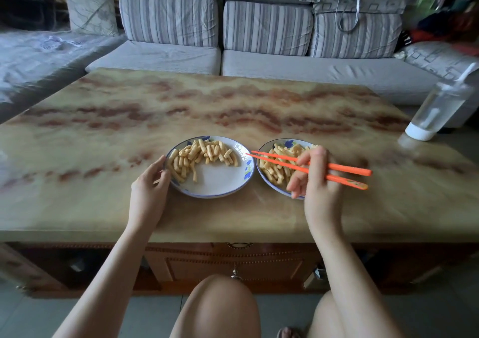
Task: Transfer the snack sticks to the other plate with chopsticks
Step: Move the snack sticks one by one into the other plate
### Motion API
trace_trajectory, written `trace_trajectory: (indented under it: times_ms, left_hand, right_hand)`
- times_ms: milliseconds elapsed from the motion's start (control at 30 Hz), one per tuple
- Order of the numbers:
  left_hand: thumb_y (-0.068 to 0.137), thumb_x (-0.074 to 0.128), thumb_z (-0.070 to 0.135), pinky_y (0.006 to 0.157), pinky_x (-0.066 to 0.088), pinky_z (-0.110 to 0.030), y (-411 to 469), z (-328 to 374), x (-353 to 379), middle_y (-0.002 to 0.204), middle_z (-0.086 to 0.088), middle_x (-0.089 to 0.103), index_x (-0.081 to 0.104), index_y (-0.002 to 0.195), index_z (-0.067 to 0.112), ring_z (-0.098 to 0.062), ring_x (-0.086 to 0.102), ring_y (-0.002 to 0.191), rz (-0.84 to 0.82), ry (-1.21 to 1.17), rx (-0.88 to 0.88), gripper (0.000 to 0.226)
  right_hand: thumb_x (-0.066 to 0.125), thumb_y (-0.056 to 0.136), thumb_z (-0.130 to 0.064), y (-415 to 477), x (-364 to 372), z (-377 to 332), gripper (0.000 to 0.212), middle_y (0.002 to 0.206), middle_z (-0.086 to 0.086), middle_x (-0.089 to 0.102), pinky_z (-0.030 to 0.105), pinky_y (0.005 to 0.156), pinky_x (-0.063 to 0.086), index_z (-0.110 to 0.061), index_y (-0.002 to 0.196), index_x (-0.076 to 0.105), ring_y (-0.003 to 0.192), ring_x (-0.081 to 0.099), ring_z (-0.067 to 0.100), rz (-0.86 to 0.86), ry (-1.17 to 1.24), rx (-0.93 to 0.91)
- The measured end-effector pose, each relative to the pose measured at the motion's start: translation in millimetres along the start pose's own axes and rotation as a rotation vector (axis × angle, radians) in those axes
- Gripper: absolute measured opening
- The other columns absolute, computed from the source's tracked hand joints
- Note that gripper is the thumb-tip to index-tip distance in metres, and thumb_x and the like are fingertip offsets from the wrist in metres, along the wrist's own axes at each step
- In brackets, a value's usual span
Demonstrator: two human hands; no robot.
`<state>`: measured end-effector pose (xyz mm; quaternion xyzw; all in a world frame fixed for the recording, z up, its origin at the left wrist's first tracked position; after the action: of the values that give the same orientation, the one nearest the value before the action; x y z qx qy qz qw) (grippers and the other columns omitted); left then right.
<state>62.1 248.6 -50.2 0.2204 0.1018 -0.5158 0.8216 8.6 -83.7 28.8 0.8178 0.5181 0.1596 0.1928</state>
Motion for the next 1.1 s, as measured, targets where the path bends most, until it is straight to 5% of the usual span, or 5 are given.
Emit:
trace_trajectory:
  times_ms: [500,733,900,1033,1100]
  left_hand:
    - [0.094,0.051,0.012,0.066,0.028,0.009,-1,1,0,0.106,0.013,0.055,0.056,0.132,0.014,0.002,0.048,0.102,-0.006,-0.018,-0.006,0.039]
    - [0.094,0.050,0.013,0.065,0.030,0.008,-1,1,0,0.105,0.013,0.057,0.056,0.132,0.016,0.001,0.050,0.097,-0.008,-0.021,-0.012,0.039]
    - [0.094,0.050,0.014,0.066,0.030,0.008,-1,0,0,0.107,0.012,0.056,0.056,0.132,0.016,0.001,0.050,0.100,-0.010,-0.016,-0.011,0.039]
    - [0.094,0.050,0.014,0.066,0.030,0.008,0,-2,1,0.110,0.008,0.060,0.056,0.133,0.017,0.001,0.050,0.100,-0.012,-0.008,-0.016,0.039]
    - [0.094,0.051,0.014,0.067,0.029,0.009,0,-2,1,0.118,0.004,0.062,0.056,0.133,0.016,0.001,0.049,0.102,-0.012,-0.007,-0.011,0.039]
  right_hand:
    - [0.034,0.104,-0.029,-4,34,21,0.040,0.046,0.012,0.051,0.028,0.039,0.038,-0.014,0.071,0.052,0.044,0.051,0.039,-0.047,-0.058,0.119]
    - [0.034,0.104,-0.030,-4,9,13,0.041,0.050,0.024,0.048,0.023,0.038,0.036,-0.011,0.070,0.048,0.038,0.048,0.024,0.064,0.019,0.103]
    - [0.031,0.105,-0.025,-1,-31,1,0.039,0.044,0.006,0.046,0.022,0.037,0.037,-0.012,0.070,0.045,0.036,0.047,0.017,0.224,0.034,0.045]
    - [0.032,0.103,-0.028,2,-64,-3,0.035,0.057,0.024,0.047,0.021,0.037,0.035,-0.010,0.075,0.044,0.036,0.048,0.017,0.357,0.021,-0.001]
    - [0.033,0.102,-0.028,3,-77,-3,0.034,0.055,0.017,0.048,0.022,0.038,0.035,-0.013,0.074,0.044,0.037,0.049,0.017,0.407,0.015,0.001]
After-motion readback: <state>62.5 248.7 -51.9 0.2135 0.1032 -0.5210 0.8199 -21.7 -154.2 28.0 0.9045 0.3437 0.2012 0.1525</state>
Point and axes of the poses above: each hand's wrist, its own y-axis towards the middle knuckle, its own x-axis out of the palm, z = x × y, the point moved 10 cm from there along y, towards the middle knuckle
